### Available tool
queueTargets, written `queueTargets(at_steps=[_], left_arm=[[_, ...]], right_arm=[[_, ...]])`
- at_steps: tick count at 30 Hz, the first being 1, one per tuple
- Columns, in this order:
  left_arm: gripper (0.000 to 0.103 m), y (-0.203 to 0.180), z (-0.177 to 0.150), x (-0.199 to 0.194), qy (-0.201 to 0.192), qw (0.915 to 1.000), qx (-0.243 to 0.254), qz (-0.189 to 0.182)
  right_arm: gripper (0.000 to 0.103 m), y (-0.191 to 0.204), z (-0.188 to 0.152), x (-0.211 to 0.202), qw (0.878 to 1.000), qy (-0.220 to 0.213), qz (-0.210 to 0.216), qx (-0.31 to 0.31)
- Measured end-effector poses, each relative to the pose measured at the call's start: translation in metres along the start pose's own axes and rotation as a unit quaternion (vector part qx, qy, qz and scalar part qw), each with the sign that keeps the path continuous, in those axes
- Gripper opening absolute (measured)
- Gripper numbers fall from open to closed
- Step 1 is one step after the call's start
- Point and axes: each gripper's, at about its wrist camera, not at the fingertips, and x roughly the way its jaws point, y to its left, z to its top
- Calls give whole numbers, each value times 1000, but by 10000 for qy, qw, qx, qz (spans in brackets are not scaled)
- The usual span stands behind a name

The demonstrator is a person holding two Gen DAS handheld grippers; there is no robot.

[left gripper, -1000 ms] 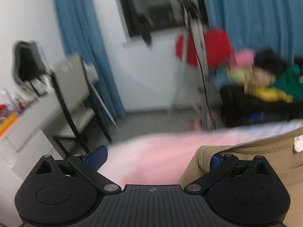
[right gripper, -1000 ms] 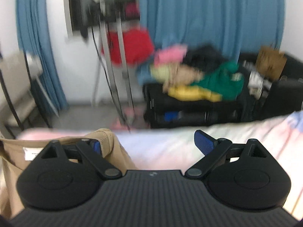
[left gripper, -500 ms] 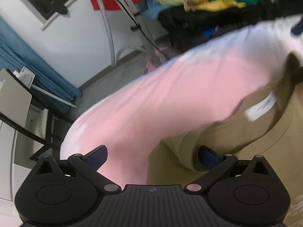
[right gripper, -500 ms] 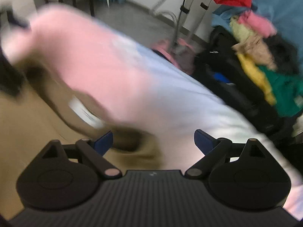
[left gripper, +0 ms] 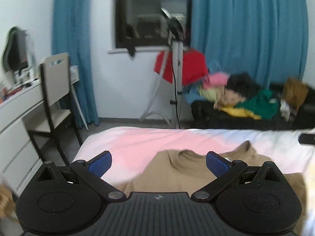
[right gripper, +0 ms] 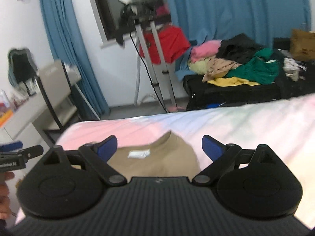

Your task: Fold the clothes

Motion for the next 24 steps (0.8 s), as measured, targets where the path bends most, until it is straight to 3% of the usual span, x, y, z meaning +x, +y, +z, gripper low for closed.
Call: queueTargets(at_steps=[7, 12, 17, 24], left_arm=[[103, 1, -77, -144, -318, 9979, -561, 65], [103, 5, -134, -213, -336, 9955, -880, 105], [100, 19, -160, -232, -91, 9883, -1520, 45], [100, 44, -166, -200, 252, 9726, -2312, -25]], right_arm=[[94, 8, -75, -138, 9976, -682, -105, -15], [94, 14, -115, -196, 9965, -835, 11, -102], [94, 8, -145, -211, 9973, -727, 120, -28], [94, 2, -167, -200, 9983, -520, 212, 130]])
